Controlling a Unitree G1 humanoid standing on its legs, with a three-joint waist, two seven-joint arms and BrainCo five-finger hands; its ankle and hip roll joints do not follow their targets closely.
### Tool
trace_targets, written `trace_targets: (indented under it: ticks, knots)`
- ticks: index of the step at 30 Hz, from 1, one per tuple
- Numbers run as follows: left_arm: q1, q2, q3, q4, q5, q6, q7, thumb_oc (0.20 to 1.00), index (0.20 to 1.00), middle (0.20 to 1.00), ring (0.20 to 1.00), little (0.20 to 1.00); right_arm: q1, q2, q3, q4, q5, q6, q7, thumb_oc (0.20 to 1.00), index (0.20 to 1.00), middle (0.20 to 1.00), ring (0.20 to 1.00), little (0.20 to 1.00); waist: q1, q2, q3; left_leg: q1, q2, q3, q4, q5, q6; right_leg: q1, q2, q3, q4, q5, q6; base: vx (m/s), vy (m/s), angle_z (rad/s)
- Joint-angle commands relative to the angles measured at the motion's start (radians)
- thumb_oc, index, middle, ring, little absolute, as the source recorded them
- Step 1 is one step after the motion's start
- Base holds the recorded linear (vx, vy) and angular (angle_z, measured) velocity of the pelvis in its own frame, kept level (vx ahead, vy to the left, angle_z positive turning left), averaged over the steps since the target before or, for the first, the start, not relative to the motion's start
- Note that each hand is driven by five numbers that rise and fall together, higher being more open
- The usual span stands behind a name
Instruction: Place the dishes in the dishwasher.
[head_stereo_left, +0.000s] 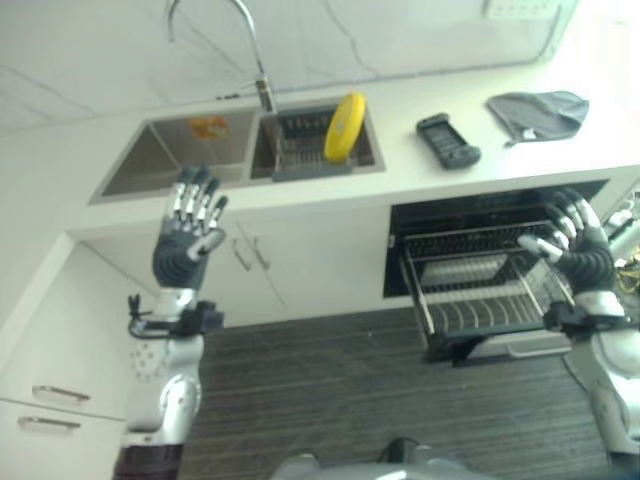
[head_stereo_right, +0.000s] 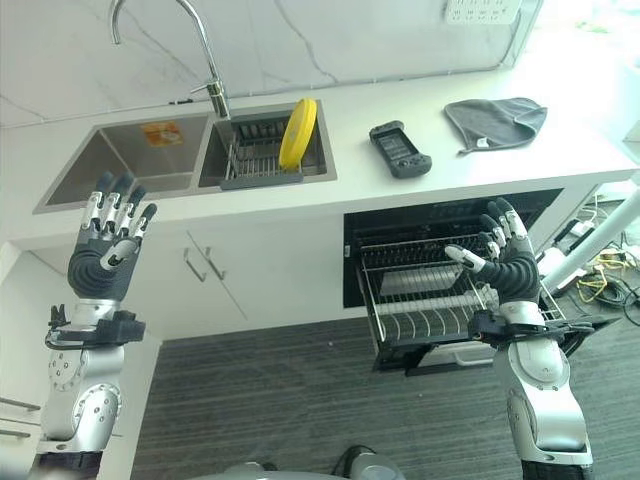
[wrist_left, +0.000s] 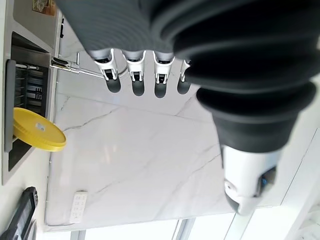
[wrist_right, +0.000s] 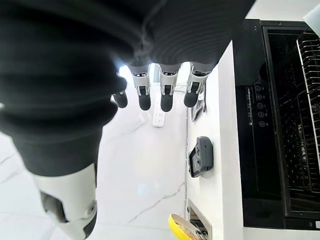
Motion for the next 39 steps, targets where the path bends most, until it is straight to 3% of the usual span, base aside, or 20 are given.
trace_targets:
  ticks: [1,2,11,12,13,15,16,17,19,21,24,26,28,30,34,35,36,39]
  knots:
    - [-0.001,0.071,0.047,-0.071,-0.021,-0.032,-0.015,1.000,1.000,1.000,1.000,1.000,-0.059,-0.007,-0.023,-0.045,-0.028,-0.035,0.033,1.000,1.000,1.000,1.000,1.000,-0.012,-0.050,-0.027,0.019,-0.057,0.000,-0.073,0.023,0.004,0.050,-0.018,0.067,-0.005,-0.006,0.053,0.07,0.043,0.23]
    - [0.047,0.096,0.056,-0.052,0.074,-0.052,0.026,1.000,1.000,1.000,1.000,1.000,0.022,-0.040,-0.012,-0.074,-0.026,-0.174,0.122,1.000,1.000,1.000,1.000,1.000,-0.007,-0.073,-0.056,0.038,-0.052,-0.065,-0.188,0.032,0.002,-0.004,-0.098,0.099,-0.178,0.168,0.141,0.04,0.007,0.16]
    - [0.014,0.098,0.047,-0.038,0.135,-0.042,0.068,1.000,1.000,1.000,1.000,1.000,-0.007,-0.025,0.009,-0.077,-0.032,-0.146,0.129,1.000,1.000,1.000,1.000,1.000,-0.025,-0.056,-0.092,0.054,-0.051,-0.041,-0.187,0.031,-0.006,0.020,-0.038,0.103,-0.178,0.107,0.094,0.02,-0.040,0.03]
    - [0.017,0.098,0.048,-0.035,0.136,-0.045,0.064,1.000,1.000,1.000,1.000,1.000,-0.003,-0.028,0.005,-0.075,-0.032,-0.149,0.131,1.000,1.000,1.000,1.000,1.000,-0.027,-0.058,-0.086,0.053,-0.051,-0.016,-0.159,0.036,-0.013,0.027,-0.036,0.099,-0.178,0.102,0.088,0.03,-0.061,-0.04]
    - [0.018,0.094,0.041,-0.038,0.135,-0.047,0.056,1.000,1.000,1.000,1.000,1.000,0.003,-0.035,0.001,-0.074,-0.039,-0.155,0.122,1.000,1.000,1.000,1.000,1.000,-0.021,-0.068,-0.068,0.000,-0.044,0.003,-0.021,0.056,-0.032,0.041,-0.041,0.094,-0.178,0.102,0.074,-0.02,-0.054,-0.02]
    - [0.023,0.084,0.039,-0.042,0.122,-0.046,0.041,1.000,1.000,1.000,1.000,1.000,0.005,-0.043,-0.011,-0.069,-0.049,-0.153,0.119,1.000,1.000,1.000,1.000,1.000,-0.014,-0.074,-0.041,-0.093,-0.007,-0.003,0.110,0.109,-0.057,0.058,-0.039,0.087,-0.176,0.108,0.061,0.02,0.066,0.02]
    - [0.028,0.081,0.038,-0.044,0.120,-0.043,0.036,1.000,1.000,1.000,1.000,1.000,0.003,-0.044,-0.016,-0.067,-0.049,-0.151,0.124,1.000,1.000,1.000,1.000,1.000,-0.017,-0.073,-0.036,-0.101,0.013,0.004,0.089,0.116,-0.059,0.063,-0.038,0.090,-0.174,0.107,0.064,0.14,0.362,-0.06]
    - [0.037,0.079,0.034,-0.044,0.119,-0.047,0.038,1.000,1.000,1.000,1.000,1.000,-0.003,-0.046,-0.020,-0.066,-0.048,-0.139,0.133,1.000,1.000,1.000,1.000,1.000,-0.028,-0.065,-0.035,-0.087,0.051,0.026,-0.016,0.126,-0.061,0.069,-0.041,0.098,-0.175,0.101,0.075,0.21,0.482,-0.04]
    - [0.048,0.078,0.033,-0.042,0.116,-0.061,0.043,1.000,1.000,1.000,1.000,1.000,-0.001,-0.050,-0.024,-0.064,-0.054,-0.138,0.148,1.000,1.000,1.000,1.000,1.000,-0.029,-0.052,-0.039,-0.059,0.082,0.037,-0.162,0.186,-0.072,0.081,-0.050,0.108,-0.178,0.087,0.087,0.22,0.507,0.05]
    - [0.049,0.074,0.031,-0.029,0.115,-0.077,0.048,1.000,1.000,1.000,1.000,1.000,-0.008,-0.066,-0.025,-0.062,-0.056,-0.138,0.164,1.000,1.000,1.000,1.000,1.000,-0.025,-0.043,-0.040,-0.088,0.109,0.002,-0.188,0.226,-0.089,0.102,-0.057,0.130,-0.178,0.066,0.090,0.22,0.532,-0.13]
    - [0.028,0.077,0.014,0.001,0.166,-0.086,0.056,1.000,1.000,1.000,1.000,1.000,-0.020,-0.097,-0.030,-0.049,-0.035,-0.139,0.175,1.000,1.000,1.000,1.000,1.000,-0.026,-0.046,-0.055,-0.092,0.086,0.001,-0.188,0.183,-0.082,0.118,-0.090,0.125,-0.176,0.056,0.114,0.19,0.468,-0.36]
    - [0.008,0.096,0.018,0.014,0.156,-0.066,0.030,1.000,1.000,1.000,1.000,1.000,0.003,-0.097,-0.051,-0.056,-0.008,-0.139,0.176,1.000,1.000,1.000,1.000,1.000,-0.026,-0.052,-0.062,-0.078,0.048,-0.014,-0.188,0.158,-0.063,0.117,-0.115,0.122,-0.139,0.051,0.141,0.18,0.462,-0.12]
    - [-0.009,0.114,0.032,0.005,0.177,-0.028,-0.015,1.000,1.000,1.000,1.000,1.000,0.035,-0.063,-0.068,-0.066,0.003,-0.141,0.164,1.000,1.000,1.000,1.000,1.000,-0.012,-0.073,-0.052,-0.060,-0.021,-0.046,-0.188,0.124,-0.008,0.049,-0.160,0.128,0.051,0.064,0.176,0.17,0.525,0.28]
    - [-0.026,0.124,0.035,-0.001,0.210,-0.005,-0.028,1.000,1.000,1.000,1.000,1.000,0.056,-0.026,-0.060,-0.067,0.005,-0.141,0.167,1.000,1.000,1.000,1.000,1.000,0.001,-0.069,-0.040,-0.059,-0.063,-0.079,-0.188,0.124,0.034,-0.007,-0.163,0.138,0.228,0.123,0.164,0.13,0.346,0.43]
    - [-0.023,0.128,0.046,-0.010,0.221,0.022,-0.008,1.000,1.000,1.000,1.000,1.000,0.046,-0.003,-0.031,-0.060,-0.022,-0.132,0.184,1.000,1.000,1.000,1.000,1.000,0.015,-0.058,-0.029,-0.028,-0.085,-0.080,-0.188,0.093,0.052,-0.075,-0.202,0.097,0.361,0.155,0.159,0.11,0.175,0.00]
    - [-0.024,0.130,0.047,-0.012,0.229,0.028,0.005,1.000,1.000,1.000,1.000,1.000,0.031,0.000,-0.016,-0.053,-0.030,-0.125,0.183,1.000,1.000,1.000,1.000,1.000,0.014,-0.057,-0.024,-0.020,-0.083,-0.068,-0.188,0.088,0.052,-0.093,-0.198,0.086,0.364,0.154,0.157,0.11,0.102,-0.36]
    - [-0.030,0.139,0.043,-0.011,0.233,0.028,0.021,1.000,1.000,1.000,1.000,1.000,0.015,-0.008,-0.003,-0.040,-0.027,-0.123,0.179,1.000,1.000,1.000,1.000,1.000,0.015,-0.066,-0.021,-0.013,-0.089,-0.041,-0.188,0.084,0.049,-0.083,-0.167,0.053,0.261,0.122,0.152,0.12,0.045,-0.55]
    - [-0.021,0.147,0.043,-0.025,0.248,0.026,0.036,1.000,1.000,1.000,1.000,1.000,0.020,-0.025,-0.020,-0.040,-0.003,-0.129,0.192,1.000,1.000,1.000,1.000,1.000,0.011,-0.080,-0.012,0.006,-0.096,-0.007,-0.188,0.063,0.040,-0.065,-0.142,-0.026,0.065,0.120,0.152,0.15,-0.045,-0.73]
